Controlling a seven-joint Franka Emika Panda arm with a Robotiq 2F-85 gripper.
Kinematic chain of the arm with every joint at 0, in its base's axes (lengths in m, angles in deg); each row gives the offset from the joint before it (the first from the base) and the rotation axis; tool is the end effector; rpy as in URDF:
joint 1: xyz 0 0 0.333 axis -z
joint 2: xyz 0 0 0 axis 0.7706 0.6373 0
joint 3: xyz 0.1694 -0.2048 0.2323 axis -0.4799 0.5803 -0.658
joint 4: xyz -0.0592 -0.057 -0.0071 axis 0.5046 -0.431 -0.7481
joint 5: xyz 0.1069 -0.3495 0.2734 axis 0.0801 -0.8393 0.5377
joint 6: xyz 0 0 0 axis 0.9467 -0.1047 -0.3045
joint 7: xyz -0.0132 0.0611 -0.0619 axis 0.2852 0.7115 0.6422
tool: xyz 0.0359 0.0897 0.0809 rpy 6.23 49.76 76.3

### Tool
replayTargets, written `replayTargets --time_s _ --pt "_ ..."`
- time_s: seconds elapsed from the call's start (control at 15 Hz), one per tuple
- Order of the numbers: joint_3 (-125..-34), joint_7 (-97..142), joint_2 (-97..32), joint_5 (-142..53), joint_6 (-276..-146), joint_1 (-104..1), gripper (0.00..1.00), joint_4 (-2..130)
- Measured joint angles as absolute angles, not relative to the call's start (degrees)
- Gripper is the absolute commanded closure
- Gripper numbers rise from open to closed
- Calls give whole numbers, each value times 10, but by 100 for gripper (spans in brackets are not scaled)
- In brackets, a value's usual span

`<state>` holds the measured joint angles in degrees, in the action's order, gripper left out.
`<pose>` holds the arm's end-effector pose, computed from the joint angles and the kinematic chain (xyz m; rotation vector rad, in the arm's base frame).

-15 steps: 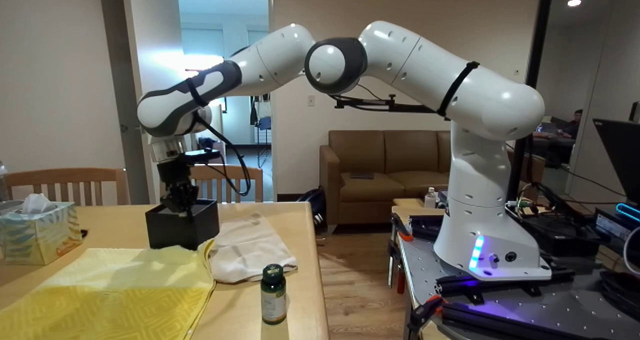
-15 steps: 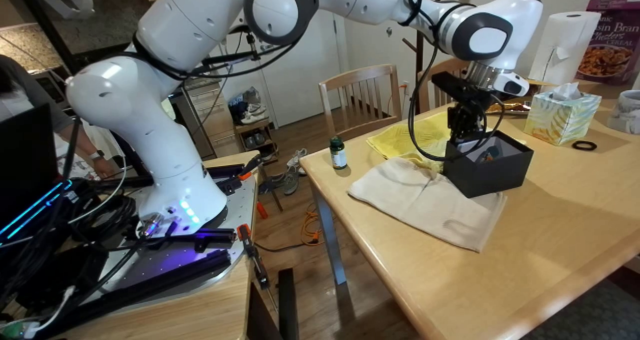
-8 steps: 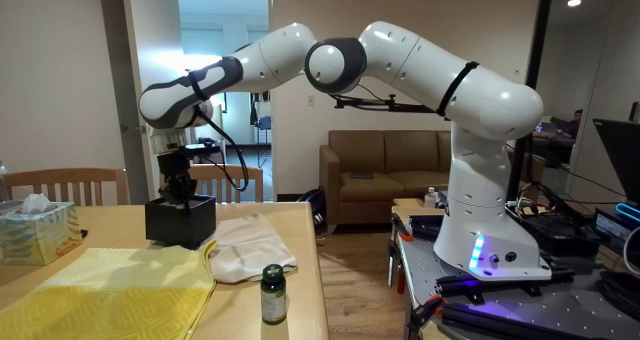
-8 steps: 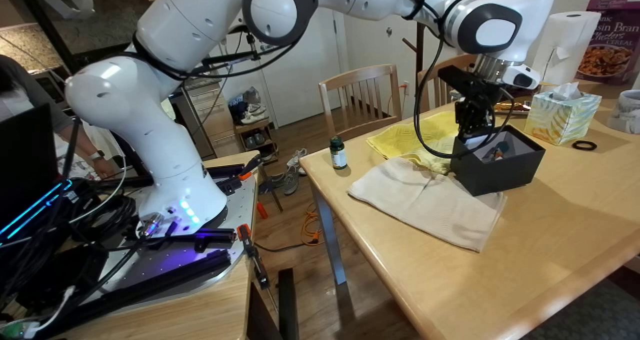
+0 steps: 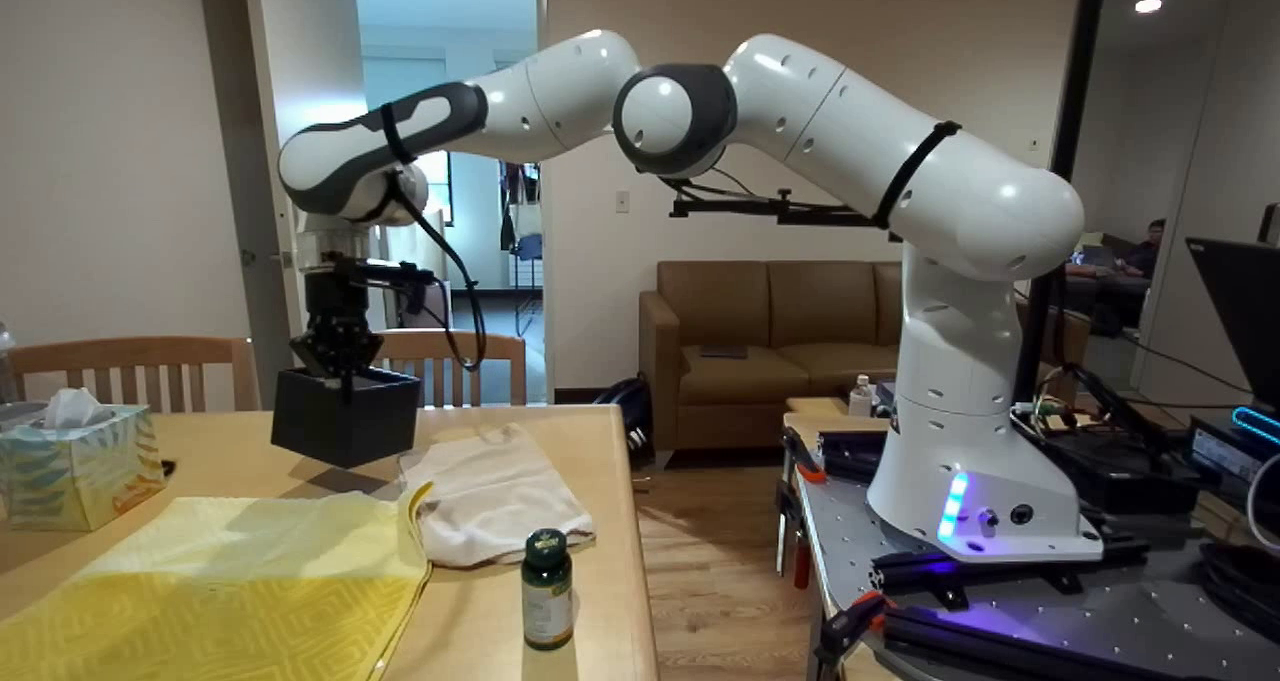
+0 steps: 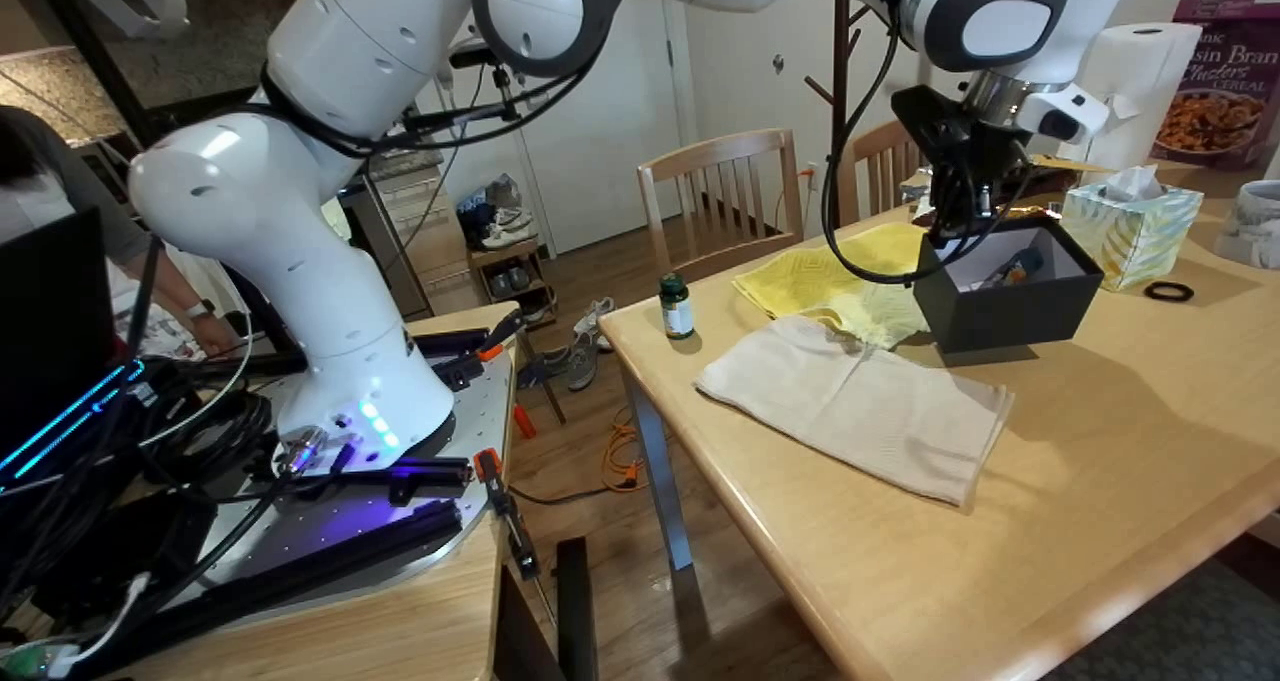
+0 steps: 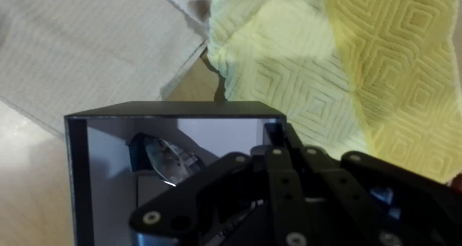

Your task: Turn the black box to the right

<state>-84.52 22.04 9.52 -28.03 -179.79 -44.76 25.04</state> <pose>0.8587 -0.0509 0.2224 -2.8756 0.3258 0.2204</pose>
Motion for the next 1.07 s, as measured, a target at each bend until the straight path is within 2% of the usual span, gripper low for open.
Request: replayTargets --time_s 0.53,1.07 --pt "-849 367 86 -177 -1864 -436 99 247" --pt "-828 576 86 -172 -1980 -448 99 246"
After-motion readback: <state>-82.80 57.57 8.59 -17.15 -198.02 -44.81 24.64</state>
